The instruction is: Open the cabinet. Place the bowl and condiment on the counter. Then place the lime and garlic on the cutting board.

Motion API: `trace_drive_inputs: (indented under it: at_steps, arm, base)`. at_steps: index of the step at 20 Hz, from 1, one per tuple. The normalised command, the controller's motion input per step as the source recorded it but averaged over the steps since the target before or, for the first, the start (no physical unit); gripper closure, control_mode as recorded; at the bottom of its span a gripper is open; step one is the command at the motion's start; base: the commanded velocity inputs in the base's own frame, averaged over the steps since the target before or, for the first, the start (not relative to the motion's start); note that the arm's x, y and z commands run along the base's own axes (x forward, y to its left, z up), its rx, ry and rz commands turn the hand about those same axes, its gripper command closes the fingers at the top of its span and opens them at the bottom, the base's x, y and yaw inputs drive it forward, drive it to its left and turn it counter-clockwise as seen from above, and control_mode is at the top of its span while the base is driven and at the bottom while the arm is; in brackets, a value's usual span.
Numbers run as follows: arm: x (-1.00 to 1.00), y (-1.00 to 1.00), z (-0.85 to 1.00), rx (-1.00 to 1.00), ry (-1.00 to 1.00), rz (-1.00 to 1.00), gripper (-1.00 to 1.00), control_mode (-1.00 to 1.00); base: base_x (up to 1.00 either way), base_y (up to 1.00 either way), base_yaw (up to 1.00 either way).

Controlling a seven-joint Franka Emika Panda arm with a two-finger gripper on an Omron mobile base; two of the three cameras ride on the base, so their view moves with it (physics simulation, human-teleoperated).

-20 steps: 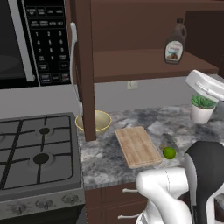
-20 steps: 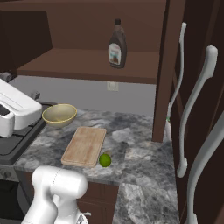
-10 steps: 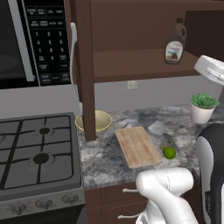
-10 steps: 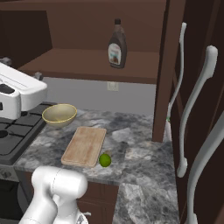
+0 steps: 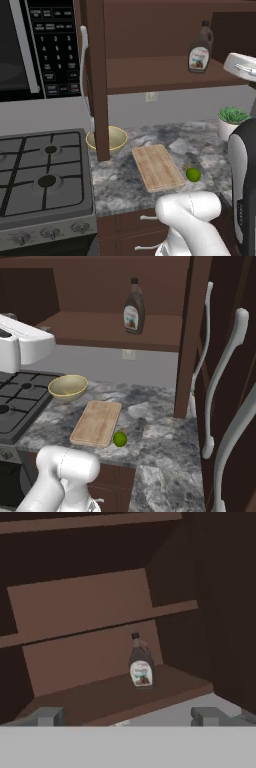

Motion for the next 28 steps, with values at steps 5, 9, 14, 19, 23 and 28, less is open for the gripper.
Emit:
trace_drive_inputs:
  at_steps: [5,9,14,19,23,28]
  arm:
    - [0.15,-0.06,0.10,-0.05,0.10,-0.03,-1.00,-1.00]
    - [0.24,-0.08,-0.01,-0.01,0.02,0.03,-1.00,-1.00]
    - [0.16,-0.02,-0.08,-0.04,0.00,0.07,-1.00,-1.00]
    - [0.18,-0.02,-0.07,-0.06,0.00,0.06,-1.00,-1.00]
    - [0.21,-0.06,0.00,-0.04,0.00,0.05,-1.00,-1.00]
    - [0.28,-0.02,0.00,-0.04,0.00,0.00,-1.00,-1.00]
  base:
    - [0.00,0.00,0.00]
    - [0.00,0.00,0.00]
    - [0.00,0.00,0.00]
    - [0.00,0.00,0.00]
    - [0.00,0.00,0.00]
    - [0.00,0.00,0.00]
